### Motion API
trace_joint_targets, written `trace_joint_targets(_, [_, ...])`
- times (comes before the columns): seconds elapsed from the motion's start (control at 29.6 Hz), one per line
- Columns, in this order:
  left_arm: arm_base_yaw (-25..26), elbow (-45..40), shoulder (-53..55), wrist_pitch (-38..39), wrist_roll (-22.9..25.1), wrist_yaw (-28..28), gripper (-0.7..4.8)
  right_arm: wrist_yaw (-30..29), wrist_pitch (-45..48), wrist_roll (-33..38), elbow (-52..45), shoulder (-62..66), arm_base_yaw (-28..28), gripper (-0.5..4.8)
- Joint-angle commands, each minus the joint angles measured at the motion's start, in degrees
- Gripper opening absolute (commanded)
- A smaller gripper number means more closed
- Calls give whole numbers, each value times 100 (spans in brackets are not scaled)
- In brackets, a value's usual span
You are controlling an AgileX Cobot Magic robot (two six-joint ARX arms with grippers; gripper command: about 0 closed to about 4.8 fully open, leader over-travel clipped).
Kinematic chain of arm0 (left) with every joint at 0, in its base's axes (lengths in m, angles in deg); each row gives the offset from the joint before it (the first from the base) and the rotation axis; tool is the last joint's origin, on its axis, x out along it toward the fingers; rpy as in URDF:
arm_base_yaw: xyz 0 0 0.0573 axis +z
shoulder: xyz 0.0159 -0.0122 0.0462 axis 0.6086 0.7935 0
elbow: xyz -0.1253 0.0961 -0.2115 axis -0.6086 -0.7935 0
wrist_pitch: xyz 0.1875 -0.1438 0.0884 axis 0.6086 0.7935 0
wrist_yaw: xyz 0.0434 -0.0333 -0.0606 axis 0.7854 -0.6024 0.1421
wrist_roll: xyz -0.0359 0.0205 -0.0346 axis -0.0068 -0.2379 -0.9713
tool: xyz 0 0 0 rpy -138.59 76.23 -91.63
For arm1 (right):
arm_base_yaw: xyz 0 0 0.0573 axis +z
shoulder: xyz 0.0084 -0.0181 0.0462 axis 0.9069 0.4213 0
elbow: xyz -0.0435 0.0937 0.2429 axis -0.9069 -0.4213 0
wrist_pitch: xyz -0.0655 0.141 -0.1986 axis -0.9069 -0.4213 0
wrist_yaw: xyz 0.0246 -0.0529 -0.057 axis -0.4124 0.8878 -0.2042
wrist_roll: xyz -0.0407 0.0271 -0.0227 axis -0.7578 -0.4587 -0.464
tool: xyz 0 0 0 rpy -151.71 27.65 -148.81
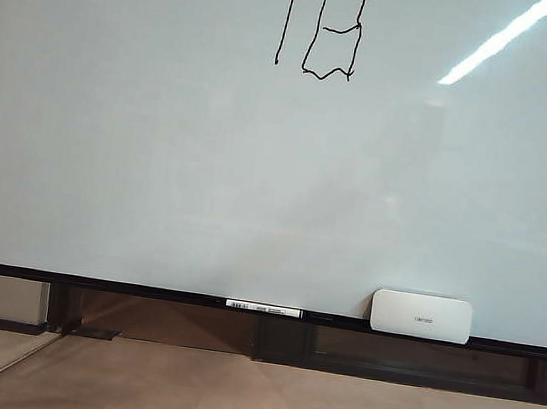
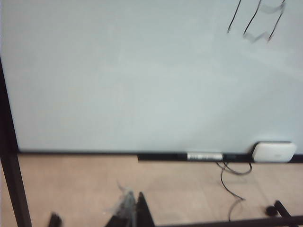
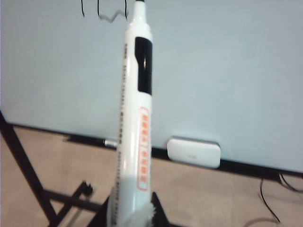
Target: Reach to the right to find the marker pen, pick it up, and write the number 18 on the whiteboard.
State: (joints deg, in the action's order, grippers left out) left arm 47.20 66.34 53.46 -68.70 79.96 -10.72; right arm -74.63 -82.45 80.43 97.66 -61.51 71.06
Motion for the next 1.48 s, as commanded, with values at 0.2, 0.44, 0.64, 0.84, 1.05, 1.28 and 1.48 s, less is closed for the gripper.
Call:
trace_joint_targets(0.2, [-4,-157,-4,-503,-555,323,-5,105,673,407,-691,-2,11,-1])
trace_joint_targets(0.44, [-223,-407,-4,-540,-221,400,-5,144,667,310,-927,-35,13,-2])
trace_joint_targets(0.64, [-516,-881,-4,-767,-68,533,-5,122,654,210,-1025,-413,22,-2])
trace_joint_targets(0.84, [-804,-1211,-4,-1064,72,732,-5,122,540,208,-1154,-525,20,-2])
trace_joint_targets(1.05, [-1088,-1510,-4,-1279,358,942,-5,127,706,212,-1615,-525,20,-2])
trace_joint_targets(1.28, [-1123,-1930,-4,-1768,404,883,-5,122,1475,398,-2234,-527,20,-2])
trace_joint_targets(1.48, [-1147,-1932,-4,-1742,723,876,-5,238,1399,-50,-2243,-527,17,-2])
